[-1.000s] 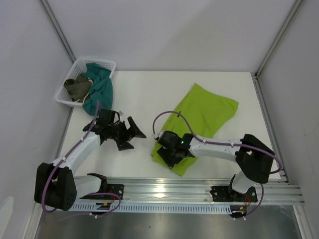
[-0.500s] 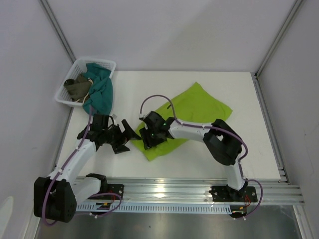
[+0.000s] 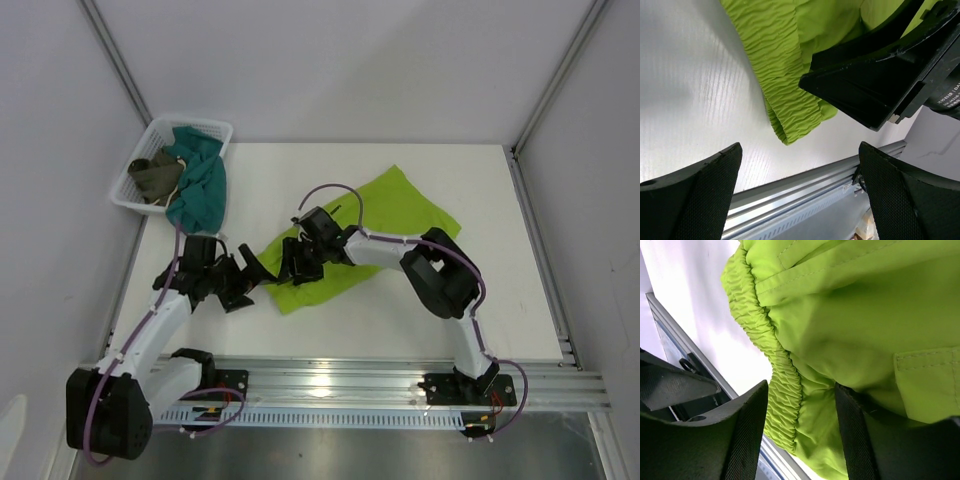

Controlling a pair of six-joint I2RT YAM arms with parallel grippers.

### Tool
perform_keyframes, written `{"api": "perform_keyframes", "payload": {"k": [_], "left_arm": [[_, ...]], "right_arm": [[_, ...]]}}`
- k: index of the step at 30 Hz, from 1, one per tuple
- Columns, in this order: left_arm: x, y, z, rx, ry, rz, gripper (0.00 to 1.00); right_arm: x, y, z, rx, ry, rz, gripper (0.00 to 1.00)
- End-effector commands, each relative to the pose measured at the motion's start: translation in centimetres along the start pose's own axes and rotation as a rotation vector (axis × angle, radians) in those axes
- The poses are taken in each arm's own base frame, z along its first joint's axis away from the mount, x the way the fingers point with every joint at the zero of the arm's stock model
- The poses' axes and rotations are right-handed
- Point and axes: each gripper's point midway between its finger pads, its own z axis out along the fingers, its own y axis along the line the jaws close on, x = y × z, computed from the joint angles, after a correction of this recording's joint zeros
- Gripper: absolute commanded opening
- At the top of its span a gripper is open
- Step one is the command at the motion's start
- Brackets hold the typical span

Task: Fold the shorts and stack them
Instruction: Fold the shorts

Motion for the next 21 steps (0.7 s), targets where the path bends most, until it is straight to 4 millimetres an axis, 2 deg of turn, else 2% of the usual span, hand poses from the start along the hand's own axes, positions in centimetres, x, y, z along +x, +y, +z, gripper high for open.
{"api": "perform_keyframes", "payload": {"k": [1,6,8,10,11,13,15,18,21], "left_arm": [[-1.1,0.5,-0.1,0.011,-0.07,-0.006,0.99],[-1.0,0.9,0.4,0.07,-0.075,-0.036,0.99],[-1.0,0.9,0.8,0.086,-0.071,-0.036,0.99],[-1.1,0.9,1.0,0.093,-0.072,-0.034,0.99],[-1.0,0.9,1.1,0.095,-0.066,-0.037,0.99],[-1.1,0.8,1.3,0.103,-0.068,-0.039,0.99],[-1.0,1.0,1.5,0.101,-0.063,-0.047,0.99],[-1.1,1.4,2.1,0.106,-0.071,-0.052,0.99],[-1.4,1.3,2.6,0.122,-0.077,-0.043,0.99]], "right_arm": [[0.1,-0.7,-1.1,0.031,-0.012,0.027,0.59],[-2.1,0.5,-4.5,0.038,-0.086,0.02,0.57],[-3.3,0.7,-5.8,0.075,-0.114,-0.003,0.52],[-4.9,1.9,-7.0,0.074,-0.148,-0.066,0.5],[-5.0,1.7,-7.3,0.1,-0.148,-0.073,0.49],[-5.9,2.4,-7.9,0.108,-0.169,-0.118,0.41],[-6.0,1.8,-7.8,0.138,-0.16,-0.136,0.31],[-5.8,1.1,-6.9,0.153,-0.138,-0.164,0.1],[-5.4,0.7,-5.5,0.158,-0.104,-0.202,0.03]]}}
